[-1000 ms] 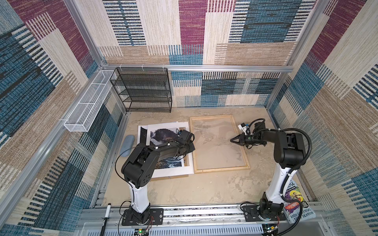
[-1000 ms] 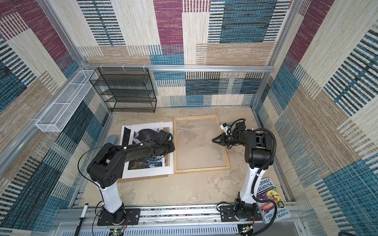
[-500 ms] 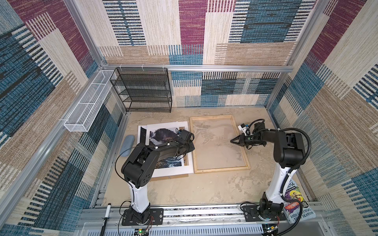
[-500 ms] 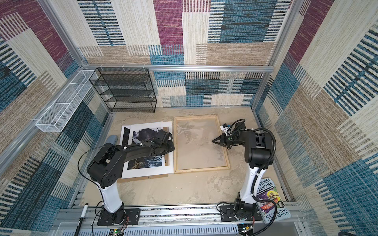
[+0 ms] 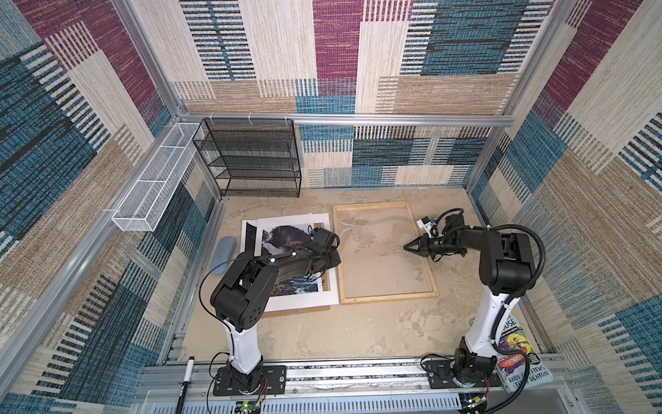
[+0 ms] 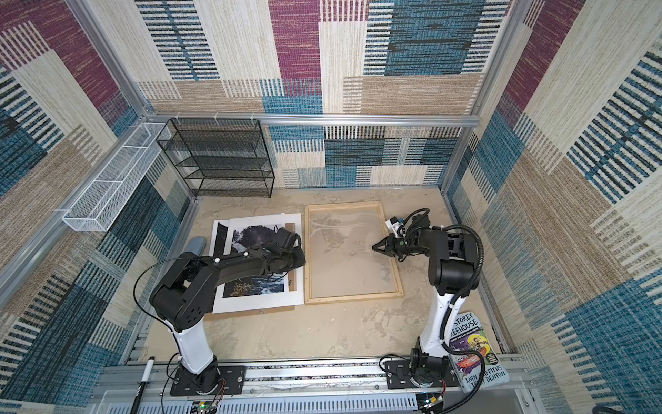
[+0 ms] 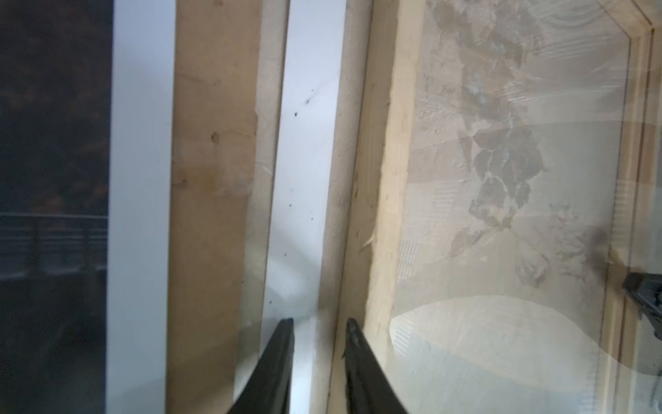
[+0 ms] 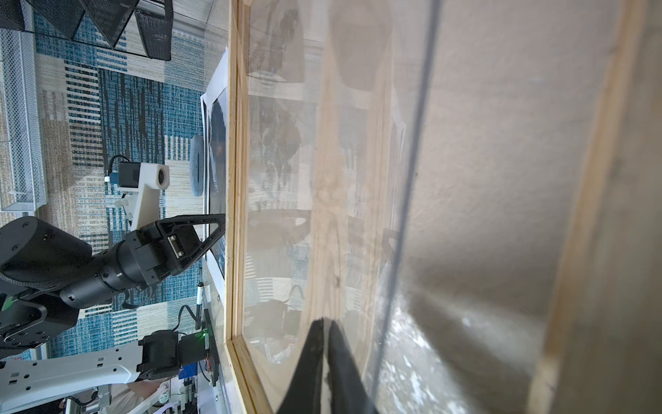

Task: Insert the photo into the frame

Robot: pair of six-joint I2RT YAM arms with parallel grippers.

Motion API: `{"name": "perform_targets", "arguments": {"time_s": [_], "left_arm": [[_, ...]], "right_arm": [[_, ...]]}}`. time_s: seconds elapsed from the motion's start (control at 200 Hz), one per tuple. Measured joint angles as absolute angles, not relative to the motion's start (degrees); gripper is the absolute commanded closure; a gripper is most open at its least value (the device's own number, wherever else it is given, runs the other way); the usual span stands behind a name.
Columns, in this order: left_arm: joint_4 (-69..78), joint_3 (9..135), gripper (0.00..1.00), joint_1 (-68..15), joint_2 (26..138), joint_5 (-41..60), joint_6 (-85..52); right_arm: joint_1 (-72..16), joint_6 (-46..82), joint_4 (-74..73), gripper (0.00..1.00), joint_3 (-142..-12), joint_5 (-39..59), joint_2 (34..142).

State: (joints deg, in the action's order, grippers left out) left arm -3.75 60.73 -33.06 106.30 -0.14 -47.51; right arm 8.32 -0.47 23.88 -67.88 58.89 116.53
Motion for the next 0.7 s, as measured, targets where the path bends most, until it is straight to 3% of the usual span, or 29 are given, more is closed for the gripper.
{"name": "perform_targets", "arguments": {"time_s": [0.356, 0.701], "left_arm": [[-4.1, 61.3, 0.68, -33.1, 105.0, 0.4, -45.3], [-9.7, 73.9, 0.62, -31.8, 109.3, -0.2, -39.7]], "right_arm": [[8.3, -0.5, 24.1, 0.86, -67.9, 58.4, 116.3], [8.3, -0.6, 24.2, 0.86, -67.9, 58.4, 116.2]]}}
